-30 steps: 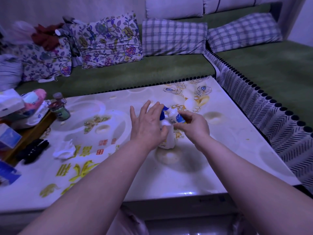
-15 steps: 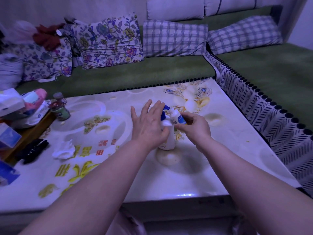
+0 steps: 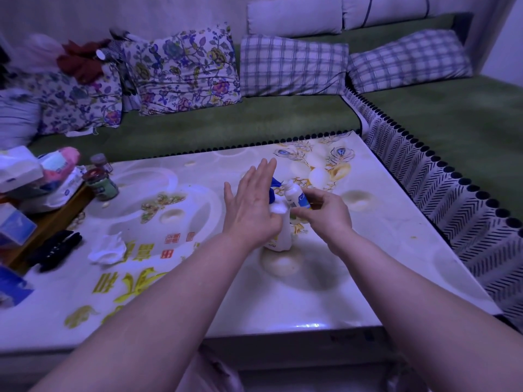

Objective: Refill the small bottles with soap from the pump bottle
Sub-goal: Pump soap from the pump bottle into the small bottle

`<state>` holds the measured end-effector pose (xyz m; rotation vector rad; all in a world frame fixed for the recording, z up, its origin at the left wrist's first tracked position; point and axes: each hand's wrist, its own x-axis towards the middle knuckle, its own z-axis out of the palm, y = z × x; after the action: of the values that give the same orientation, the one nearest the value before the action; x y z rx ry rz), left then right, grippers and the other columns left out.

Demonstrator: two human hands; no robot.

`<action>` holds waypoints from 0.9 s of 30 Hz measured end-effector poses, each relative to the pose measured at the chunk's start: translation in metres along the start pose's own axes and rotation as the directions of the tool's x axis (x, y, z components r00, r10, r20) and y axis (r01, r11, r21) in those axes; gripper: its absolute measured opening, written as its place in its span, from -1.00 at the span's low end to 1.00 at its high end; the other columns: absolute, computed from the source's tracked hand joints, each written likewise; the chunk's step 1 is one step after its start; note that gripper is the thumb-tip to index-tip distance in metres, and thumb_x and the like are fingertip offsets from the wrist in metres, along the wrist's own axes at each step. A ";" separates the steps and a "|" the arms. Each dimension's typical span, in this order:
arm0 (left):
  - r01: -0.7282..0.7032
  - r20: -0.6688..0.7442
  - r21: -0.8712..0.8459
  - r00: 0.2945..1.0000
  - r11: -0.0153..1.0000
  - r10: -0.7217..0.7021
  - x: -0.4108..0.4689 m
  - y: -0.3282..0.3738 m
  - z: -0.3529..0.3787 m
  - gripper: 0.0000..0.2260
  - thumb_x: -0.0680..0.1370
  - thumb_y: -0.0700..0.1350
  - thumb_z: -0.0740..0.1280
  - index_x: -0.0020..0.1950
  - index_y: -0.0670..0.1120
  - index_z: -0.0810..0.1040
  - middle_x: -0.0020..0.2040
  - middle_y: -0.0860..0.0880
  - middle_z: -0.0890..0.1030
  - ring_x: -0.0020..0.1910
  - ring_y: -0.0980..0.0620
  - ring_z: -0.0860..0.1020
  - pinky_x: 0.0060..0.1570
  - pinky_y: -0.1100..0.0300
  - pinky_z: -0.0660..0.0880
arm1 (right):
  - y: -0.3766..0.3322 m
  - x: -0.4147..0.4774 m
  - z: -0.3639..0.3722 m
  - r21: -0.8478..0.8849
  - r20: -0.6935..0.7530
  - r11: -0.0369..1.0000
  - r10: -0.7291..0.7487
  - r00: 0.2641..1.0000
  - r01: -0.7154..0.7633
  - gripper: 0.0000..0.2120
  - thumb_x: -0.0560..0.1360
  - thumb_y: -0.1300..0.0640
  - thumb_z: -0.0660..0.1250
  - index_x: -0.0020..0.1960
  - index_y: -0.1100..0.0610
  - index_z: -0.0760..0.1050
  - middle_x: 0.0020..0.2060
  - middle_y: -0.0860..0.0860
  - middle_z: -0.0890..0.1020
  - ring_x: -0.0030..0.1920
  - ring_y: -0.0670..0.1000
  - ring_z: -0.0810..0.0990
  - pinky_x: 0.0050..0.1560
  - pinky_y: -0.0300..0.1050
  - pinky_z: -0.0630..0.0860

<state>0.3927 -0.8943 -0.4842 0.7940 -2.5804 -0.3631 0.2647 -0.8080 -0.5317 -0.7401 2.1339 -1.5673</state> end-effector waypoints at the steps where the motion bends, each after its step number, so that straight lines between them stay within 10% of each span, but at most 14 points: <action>1: -0.005 0.000 0.009 1.000 1.000 0.005 -0.001 0.000 0.000 -0.23 0.44 -0.11 0.24 0.55 0.10 -0.09 0.56 0.12 -0.04 0.54 0.10 -0.06 0.46 -0.20 -0.17 | 0.000 -0.001 0.000 0.005 -0.004 1.000 -0.005 1.000 0.005 -0.57 0.31 0.14 0.54 0.17 -0.01 0.63 -0.02 -0.10 0.71 -0.01 -0.06 0.67 0.15 0.07 0.58; 19: 0.032 0.011 0.023 0.999 0.999 -0.032 -0.011 0.019 -0.008 -0.23 0.43 -0.17 0.25 0.55 0.03 -0.07 0.56 0.11 -0.08 0.53 0.10 -0.06 0.46 -0.16 -0.19 | -0.002 -0.030 -0.018 0.035 0.010 0.990 -0.140 0.990 0.140 -0.61 0.30 0.33 0.52 -0.07 -0.08 0.52 -0.10 -0.13 0.66 0.02 -0.06 0.64 0.14 0.02 0.57; 27: 0.034 0.025 0.081 0.999 0.996 -0.036 -0.021 0.019 -0.005 -0.22 0.41 -0.25 0.24 0.55 0.02 -0.06 0.56 0.10 -0.09 0.53 0.10 -0.10 0.46 -0.18 -0.16 | 0.000 -0.050 -0.028 0.076 0.026 0.978 -0.195 0.981 0.192 -0.58 0.31 0.42 0.49 -0.11 -0.08 0.49 -0.12 -0.21 0.63 -0.11 -0.38 0.56 -0.22 -0.57 0.34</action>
<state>0.4016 -0.8671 -0.4791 0.8687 -2.6229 -0.2835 0.2875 -0.7561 -0.5237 -0.9664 2.0197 -1.7088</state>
